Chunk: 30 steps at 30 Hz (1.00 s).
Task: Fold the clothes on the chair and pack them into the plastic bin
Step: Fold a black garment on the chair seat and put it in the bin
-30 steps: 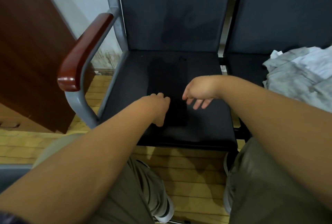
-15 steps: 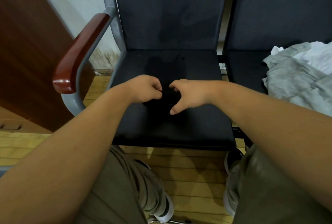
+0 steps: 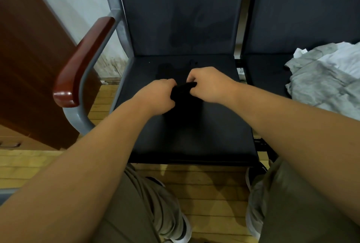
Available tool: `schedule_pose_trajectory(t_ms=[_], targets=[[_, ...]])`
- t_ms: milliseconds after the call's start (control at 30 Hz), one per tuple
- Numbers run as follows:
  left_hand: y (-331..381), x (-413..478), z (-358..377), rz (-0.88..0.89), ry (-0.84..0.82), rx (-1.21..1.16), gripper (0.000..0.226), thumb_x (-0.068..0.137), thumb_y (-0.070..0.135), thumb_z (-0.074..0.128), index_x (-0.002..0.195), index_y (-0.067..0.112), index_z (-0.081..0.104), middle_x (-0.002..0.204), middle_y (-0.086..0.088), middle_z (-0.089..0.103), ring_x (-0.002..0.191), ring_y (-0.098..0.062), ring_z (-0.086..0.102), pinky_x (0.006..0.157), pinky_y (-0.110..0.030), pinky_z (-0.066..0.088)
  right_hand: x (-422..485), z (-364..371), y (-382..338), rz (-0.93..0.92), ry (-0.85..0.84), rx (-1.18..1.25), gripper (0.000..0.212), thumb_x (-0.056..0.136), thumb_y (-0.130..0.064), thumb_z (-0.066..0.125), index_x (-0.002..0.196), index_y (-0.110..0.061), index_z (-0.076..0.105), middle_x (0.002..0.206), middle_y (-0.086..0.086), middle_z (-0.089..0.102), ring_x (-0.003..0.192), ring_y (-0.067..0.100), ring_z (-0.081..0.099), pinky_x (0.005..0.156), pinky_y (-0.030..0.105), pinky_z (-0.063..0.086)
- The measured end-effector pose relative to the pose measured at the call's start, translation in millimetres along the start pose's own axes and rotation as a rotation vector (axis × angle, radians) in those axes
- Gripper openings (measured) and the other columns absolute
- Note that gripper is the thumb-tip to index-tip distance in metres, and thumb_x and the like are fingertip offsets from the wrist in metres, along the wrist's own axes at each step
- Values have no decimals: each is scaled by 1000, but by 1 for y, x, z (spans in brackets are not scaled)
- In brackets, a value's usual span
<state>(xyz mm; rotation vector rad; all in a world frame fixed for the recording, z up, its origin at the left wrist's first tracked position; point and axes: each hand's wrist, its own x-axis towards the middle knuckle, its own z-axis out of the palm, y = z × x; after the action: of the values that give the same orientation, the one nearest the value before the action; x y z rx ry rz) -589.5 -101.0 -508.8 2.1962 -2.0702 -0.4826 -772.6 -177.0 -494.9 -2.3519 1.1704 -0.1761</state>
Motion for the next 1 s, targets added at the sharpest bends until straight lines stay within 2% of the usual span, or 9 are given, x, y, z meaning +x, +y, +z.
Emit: schedule_pose_trajectory(t_ms=[167, 233, 300, 400, 533, 633, 733, 867, 1000], targets=[[0, -8, -19, -45, 25, -32, 18, 91, 21, 66, 107, 28, 70, 91, 5, 64, 82, -16, 64, 73, -37, 58, -6, -10, 6, -9, -125, -7, 10, 97, -26, 73, 106, -29, 73, 101, -5, 67, 93, 13, 66, 74, 27, 54], [2, -14, -25, -24, -69, -31, 13, 92, 22, 68, 101, 29, 72, 88, 4, 67, 81, -13, 65, 68, -32, 54, -12, -18, 5, -26, -176, -23, 6, 95, -29, 73, 99, -33, 72, 98, -6, 68, 92, 12, 66, 71, 28, 52], [3, -22, -31, -4, -197, -49, 10, 92, 24, 69, 98, 32, 72, 87, 6, 69, 84, -13, 67, 71, -31, 53, -19, -26, 4, -38, -270, -29, 5, 95, -32, 72, 95, -36, 71, 94, -7, 69, 89, 12, 66, 69, 28, 49], [4, -33, -40, 12, -338, -105, 9, 93, 30, 69, 99, 37, 72, 89, 9, 73, 89, -11, 69, 79, -32, 55, -30, -37, 5, -43, -435, 6, 5, 95, -36, 71, 97, -40, 73, 94, -7, 73, 91, 13, 69, 79, 31, 54], [4, -42, -51, 26, -460, -254, 9, 96, 26, 68, 102, 28, 74, 95, -1, 77, 92, -21, 75, 87, -38, 61, -30, -46, 10, -44, -594, 178, 12, 100, -29, 71, 109, -35, 76, 101, -11, 78, 97, 8, 75, 89, 30, 60], [-1, -34, -50, -20, -349, -238, 8, 97, 26, 69, 103, 29, 73, 95, -4, 77, 90, -23, 76, 88, -41, 63, -17, -45, 17, -37, -560, 242, 15, 100, -27, 71, 114, -32, 75, 107, -8, 79, 101, 10, 76, 90, 31, 61], [-11, -14, -39, -73, -203, -230, 8, 96, 29, 69, 102, 34, 72, 93, -4, 76, 85, -22, 76, 85, -45, 64, 0, -32, 26, 11, -409, 263, 15, 98, -29, 73, 113, -32, 75, 105, -7, 78, 95, 11, 77, 84, 30, 64], [-19, 19, -18, -122, -112, -213, 8, 98, 29, 69, 105, 31, 72, 92, 0, 71, 83, -19, 70, 75, -36, 57, 23, -7, 38, 105, -246, 290, 13, 97, -29, 75, 109, -31, 74, 104, -2, 76, 91, 16, 75, 79, 33, 65], [-24, 46, 6, -166, -122, -97, 9, 99, 28, 69, 107, 28, 71, 96, 3, 67, 94, -17, 64, 79, -33, 47, 39, 13, 46, 151, -168, 189, 13, 95, -30, 77, 107, -27, 75, 99, -5, 70, 89, 13, 67, 67, 27, 53]])
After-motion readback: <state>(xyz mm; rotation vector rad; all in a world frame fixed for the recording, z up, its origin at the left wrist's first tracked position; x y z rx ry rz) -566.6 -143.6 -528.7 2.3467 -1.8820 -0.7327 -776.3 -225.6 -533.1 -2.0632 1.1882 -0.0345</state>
